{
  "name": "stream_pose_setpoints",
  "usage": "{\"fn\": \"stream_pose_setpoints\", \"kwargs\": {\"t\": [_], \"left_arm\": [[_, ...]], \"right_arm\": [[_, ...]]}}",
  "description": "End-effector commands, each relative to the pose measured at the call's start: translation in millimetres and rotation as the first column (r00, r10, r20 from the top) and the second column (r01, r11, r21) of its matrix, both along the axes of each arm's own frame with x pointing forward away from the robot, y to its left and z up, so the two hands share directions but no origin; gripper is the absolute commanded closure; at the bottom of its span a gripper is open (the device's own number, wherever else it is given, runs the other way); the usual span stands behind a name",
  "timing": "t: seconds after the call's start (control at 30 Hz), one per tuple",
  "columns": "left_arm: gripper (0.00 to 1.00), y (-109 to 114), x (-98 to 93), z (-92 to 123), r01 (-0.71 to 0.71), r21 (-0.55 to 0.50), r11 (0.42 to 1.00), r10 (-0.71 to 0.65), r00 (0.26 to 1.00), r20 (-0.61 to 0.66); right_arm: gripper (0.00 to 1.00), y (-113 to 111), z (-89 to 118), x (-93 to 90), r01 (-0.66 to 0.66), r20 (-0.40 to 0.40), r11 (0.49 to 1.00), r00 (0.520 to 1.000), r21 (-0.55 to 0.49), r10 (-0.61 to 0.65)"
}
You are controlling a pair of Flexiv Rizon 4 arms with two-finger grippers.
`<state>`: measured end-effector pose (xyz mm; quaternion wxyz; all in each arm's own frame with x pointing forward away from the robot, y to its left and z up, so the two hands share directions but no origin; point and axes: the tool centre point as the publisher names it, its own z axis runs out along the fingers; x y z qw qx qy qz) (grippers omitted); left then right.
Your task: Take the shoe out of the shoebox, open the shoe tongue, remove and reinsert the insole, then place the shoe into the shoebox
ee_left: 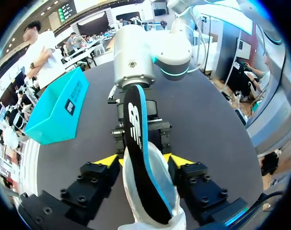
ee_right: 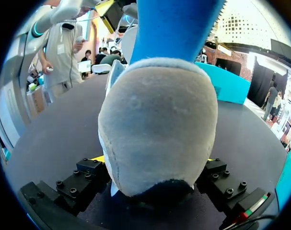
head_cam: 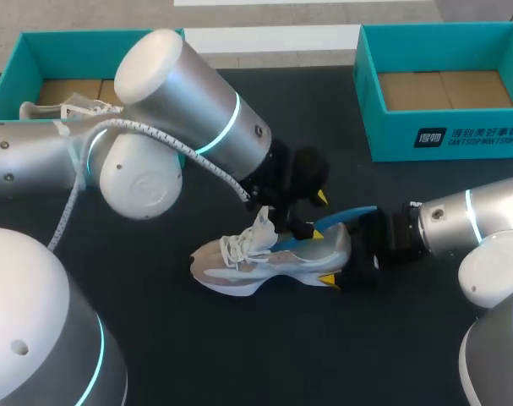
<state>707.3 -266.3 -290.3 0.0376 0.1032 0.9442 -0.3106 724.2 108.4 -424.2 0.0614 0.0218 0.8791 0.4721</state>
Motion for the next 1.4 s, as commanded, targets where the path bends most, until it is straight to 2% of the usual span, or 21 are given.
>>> {"fn": "stream_pose_setpoints", "kwargs": {"t": [0.03, 0.07, 0.27, 0.57, 0.87, 0.9, 0.97, 1.03, 1.07, 1.1, 1.27, 1.4], "left_arm": [[0.44, -10.2, -0.4, -16.8, -0.009, -0.011, 1.0, 0.009, 1.0, 0.008], [0.47, -11.8, -0.4, -19.4, -0.017, -0.013, 1.0, 0.017, 1.0, 0.006], [0.42, -22.5, -1.2, -26.1, -0.054, -0.05, 0.997, 0.054, 0.999, -0.008], [0.6, -27.6, 3.5, -22.8, -0.084, -0.11, 0.99, 0.077, 0.995, -0.063], [0.64, -16.0, 5.4, -21.2, -0.11, -0.124, 0.986, 0.099, 0.991, -0.09], [0.67, -15.8, 4.9, -21.6, -0.109, -0.125, 0.986, 0.097, 0.991, -0.096], [0.81, -15.6, 3.7, -21.6, -0.108, -0.127, 0.986, 0.096, 0.99, -0.1], [0.86, -15.4, 2.1, -20.6, -0.104, -0.128, 0.986, 0.092, 0.991, -0.1], [0.96, -15.3, 1.7, -20.3, -0.102, -0.129, 0.986, 0.089, 0.991, -0.1], [1.0, -15.1, 1.1, -20.0, -0.094, -0.132, 0.987, 0.081, 0.992, -0.099], [1.0, -14.1, -1.4, -14.1, -0.046, -0.157, 0.987, 0.026, 0.991, -0.128], [1.0, -8.9, 0.3, 14.0, 0.005, -0.209, 0.978, -0.037, 0.988, -0.151]], "right_arm": [[1.0, 0.0, 0.2, 0.1, 0.0, -0.001, 1.0, 1.0, -0.003, 0.0], [1.0, 0.0, 0.2, 0.1, 0.0, -0.001, 1.0, 1.0, -0.003, 0.0], [1.0, 0.0, 0.2, 0.1, 0.0, -0.001, 1.0, 1.0, -0.003, 0.0], [1.0, 0.0, 0.2, 0.1, 0.0, -0.001, 1.0, 1.0, -0.003, 0.0], [1.0, 0.0, 0.2, 0.1, 0.0, -0.001, 1.0, 1.0, -0.003, 0.0], [1.0, 0.0, 0.2, 0.1, 0.0, -0.001, 1.0, 1.0, -0.003, 0.0], [1.0, 0.0, 0.2, 0.1, 0.0, -0.001, 1.0, 1.0, -0.003, 0.0], [1.0, 0.0, 0.2, 0.1, 0.0, -0.001, 1.0, 1.0, -0.003, 0.0], [1.0, 0.0, 0.2, 0.1, 0.0, -0.001, 1.0, 1.0, -0.003, 0.0], [1.0, 0.0, 0.2, 0.1, 0.0, -0.001, 1.0, 1.0, -0.003, 0.0], [1.0, 0.0, 0.2, 0.1, 0.0, -0.001, 1.0, 1.0, -0.003, 0.0], [1.0, 0.0, 0.2, 0.1, 0.0, -0.001, 1.0, 1.0, -0.003, 0.0]]}}
